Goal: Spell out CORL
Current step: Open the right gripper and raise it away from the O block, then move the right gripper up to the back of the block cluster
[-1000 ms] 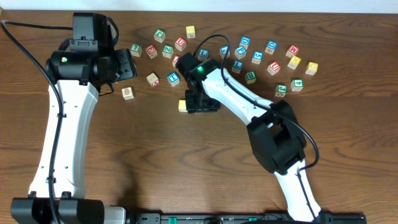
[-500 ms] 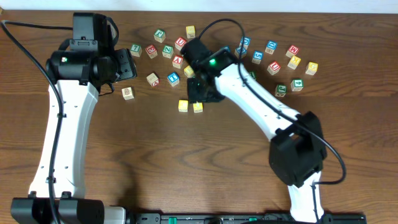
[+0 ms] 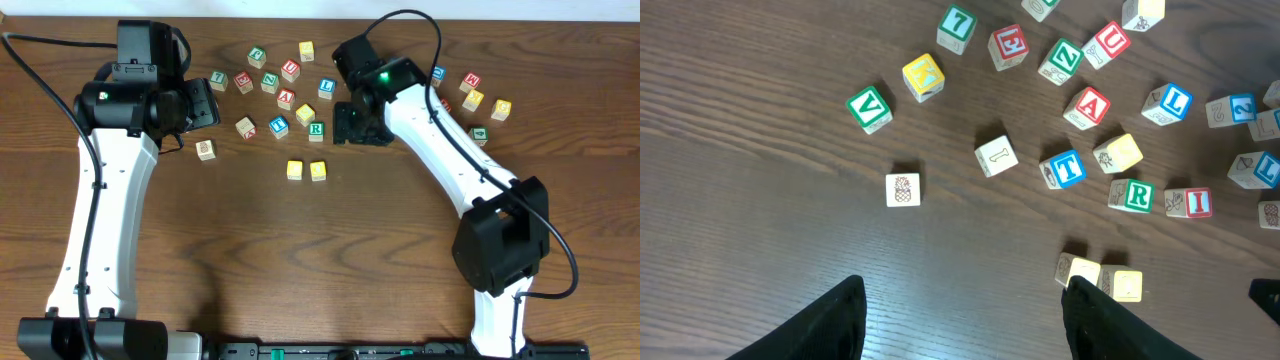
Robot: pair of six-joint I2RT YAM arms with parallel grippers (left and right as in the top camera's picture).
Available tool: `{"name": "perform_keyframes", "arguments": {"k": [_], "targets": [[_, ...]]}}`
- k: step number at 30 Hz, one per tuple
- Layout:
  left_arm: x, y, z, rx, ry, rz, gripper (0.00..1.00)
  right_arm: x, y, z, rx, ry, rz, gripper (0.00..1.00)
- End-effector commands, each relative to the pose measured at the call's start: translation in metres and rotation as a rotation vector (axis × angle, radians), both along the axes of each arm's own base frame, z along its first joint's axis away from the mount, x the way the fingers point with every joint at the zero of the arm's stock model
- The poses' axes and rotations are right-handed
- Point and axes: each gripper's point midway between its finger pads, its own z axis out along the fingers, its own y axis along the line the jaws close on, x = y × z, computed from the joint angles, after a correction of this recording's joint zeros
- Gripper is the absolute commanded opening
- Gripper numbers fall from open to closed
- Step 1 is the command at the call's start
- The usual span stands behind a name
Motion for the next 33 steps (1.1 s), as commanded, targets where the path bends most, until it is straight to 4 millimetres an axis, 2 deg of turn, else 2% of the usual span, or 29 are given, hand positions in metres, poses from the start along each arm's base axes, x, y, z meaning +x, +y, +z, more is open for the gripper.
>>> {"name": "perform_keyframes", "arguments": {"k": [1, 11, 33], "targets": [[0.001, 0.0, -0.002, 0.009, 0.006, -0.016, 0.62, 0.005, -0.007, 0.014, 0.013, -0.028, -0.003, 0.56], [0.001, 0.0, -0.002, 0.009, 0.006, -0.016, 0.62, 0.01, -0.014, 0.014, 0.004, -0.035, -0.02, 0.61], [0.001, 0.0, -0.002, 0.009, 0.006, -0.016, 0.62, 0.017, -0.022, 0.014, 0.003, -0.051, -0.042, 0.61]]}}
